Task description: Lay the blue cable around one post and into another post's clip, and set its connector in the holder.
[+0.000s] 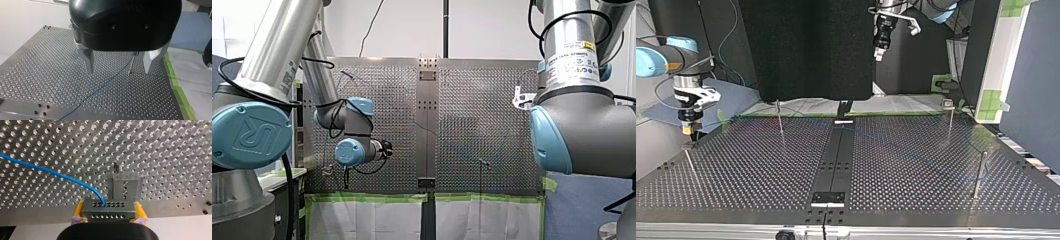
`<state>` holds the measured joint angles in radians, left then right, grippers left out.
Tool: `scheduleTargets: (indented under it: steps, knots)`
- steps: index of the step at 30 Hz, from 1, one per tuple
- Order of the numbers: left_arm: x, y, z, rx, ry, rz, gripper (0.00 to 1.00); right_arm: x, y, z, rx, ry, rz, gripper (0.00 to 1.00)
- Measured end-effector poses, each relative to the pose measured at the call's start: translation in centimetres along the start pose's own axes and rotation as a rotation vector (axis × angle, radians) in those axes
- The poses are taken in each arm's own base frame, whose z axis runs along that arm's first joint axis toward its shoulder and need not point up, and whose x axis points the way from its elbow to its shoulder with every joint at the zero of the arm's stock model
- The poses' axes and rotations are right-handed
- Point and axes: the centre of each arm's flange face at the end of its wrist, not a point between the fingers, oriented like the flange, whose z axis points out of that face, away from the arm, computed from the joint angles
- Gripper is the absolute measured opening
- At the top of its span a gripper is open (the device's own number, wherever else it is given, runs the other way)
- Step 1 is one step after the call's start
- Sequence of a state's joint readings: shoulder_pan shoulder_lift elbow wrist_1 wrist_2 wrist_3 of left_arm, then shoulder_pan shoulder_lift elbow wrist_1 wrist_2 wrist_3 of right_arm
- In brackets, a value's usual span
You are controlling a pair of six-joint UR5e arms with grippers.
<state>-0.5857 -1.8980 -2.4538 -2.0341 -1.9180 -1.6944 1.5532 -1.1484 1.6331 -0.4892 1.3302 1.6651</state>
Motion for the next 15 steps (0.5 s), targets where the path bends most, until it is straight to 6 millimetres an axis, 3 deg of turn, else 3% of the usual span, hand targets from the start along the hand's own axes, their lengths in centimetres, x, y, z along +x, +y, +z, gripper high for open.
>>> scheduleTargets:
  steps: [15]
  knots:
    - [0.1, 0.2, -0.1, -0.016, 0.013, 0.014, 1.0, 2.4, 0.9, 1.0, 0.096, -0.016, 0.006, 0.0]
